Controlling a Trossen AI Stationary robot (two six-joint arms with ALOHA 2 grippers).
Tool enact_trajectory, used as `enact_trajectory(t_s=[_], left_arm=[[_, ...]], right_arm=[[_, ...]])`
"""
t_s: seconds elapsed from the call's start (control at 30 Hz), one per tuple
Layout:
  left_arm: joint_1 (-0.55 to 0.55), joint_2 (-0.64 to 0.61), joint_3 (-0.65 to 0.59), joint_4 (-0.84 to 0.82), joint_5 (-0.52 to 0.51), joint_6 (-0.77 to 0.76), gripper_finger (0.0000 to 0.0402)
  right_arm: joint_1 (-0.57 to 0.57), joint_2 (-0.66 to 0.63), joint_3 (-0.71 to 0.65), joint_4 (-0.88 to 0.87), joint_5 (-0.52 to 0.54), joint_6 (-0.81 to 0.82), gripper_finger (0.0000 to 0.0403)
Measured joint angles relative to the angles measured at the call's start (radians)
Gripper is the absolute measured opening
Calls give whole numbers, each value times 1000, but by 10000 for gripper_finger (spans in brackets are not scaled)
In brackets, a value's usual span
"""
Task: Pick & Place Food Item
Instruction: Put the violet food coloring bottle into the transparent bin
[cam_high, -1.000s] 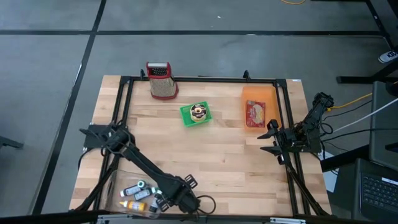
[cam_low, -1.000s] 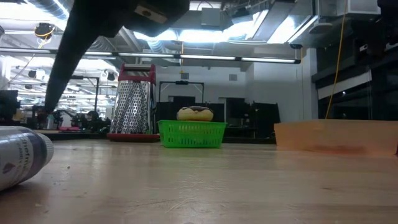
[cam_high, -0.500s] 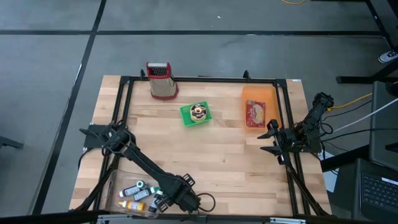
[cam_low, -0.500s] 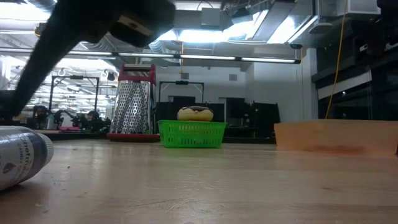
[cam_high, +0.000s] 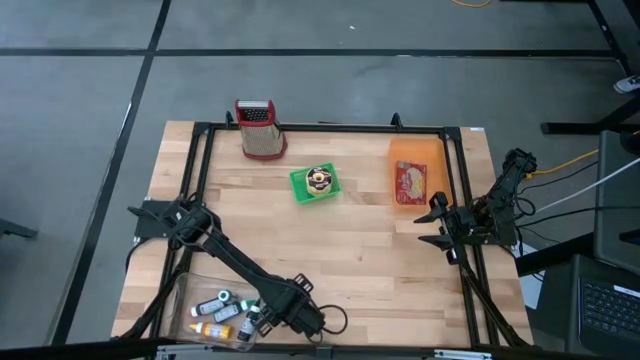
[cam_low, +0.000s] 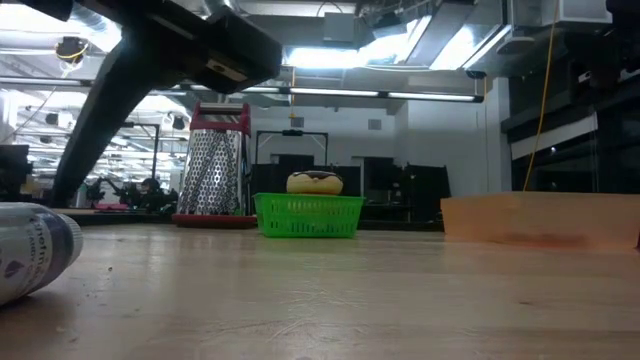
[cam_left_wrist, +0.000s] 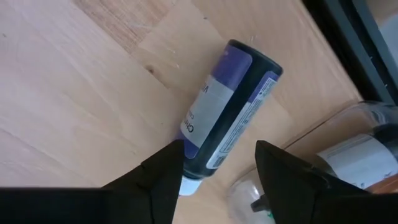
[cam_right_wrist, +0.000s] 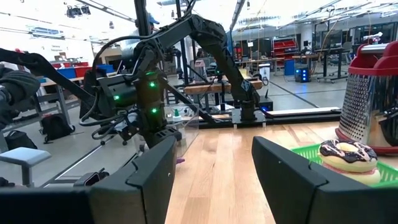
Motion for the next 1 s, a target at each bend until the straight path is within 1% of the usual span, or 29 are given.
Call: enact_trajectory(t_s=[0.13, 0.27, 0.37, 0.43, 0.53, 0.57, 0.77, 0.87, 1.0], left_arm=[[-1, 0, 0, 5, -5, 24, 207], [-2, 0, 1, 10, -24, 47, 209], [1, -2, 2, 17, -67, 69, 210], [3, 1, 0, 32, -127, 84, 210], [20, 1, 2, 20, -171, 99, 210], [27, 3, 11, 11, -168, 100, 210], [50, 5, 79, 50, -203, 79, 204], [70, 5, 80, 38, -252, 28, 200], [106, 5, 79, -3, -244, 9, 200]], right_arm=[[0, 0, 0, 0, 0, -5, 213], [0, 0, 0, 0, 8, -14, 213], [0, 0, 0, 0, 8, -14, 213], [0, 0, 0, 0, 8, -14, 213], [0, 0, 0, 0, 8, -14, 213], [0, 0, 0, 0, 8, -14, 213], [0, 0, 0, 0, 8, -15, 213], [0, 0, 0, 0, 8, -15, 213], [0, 0, 0, 1, 8, -14, 213]])
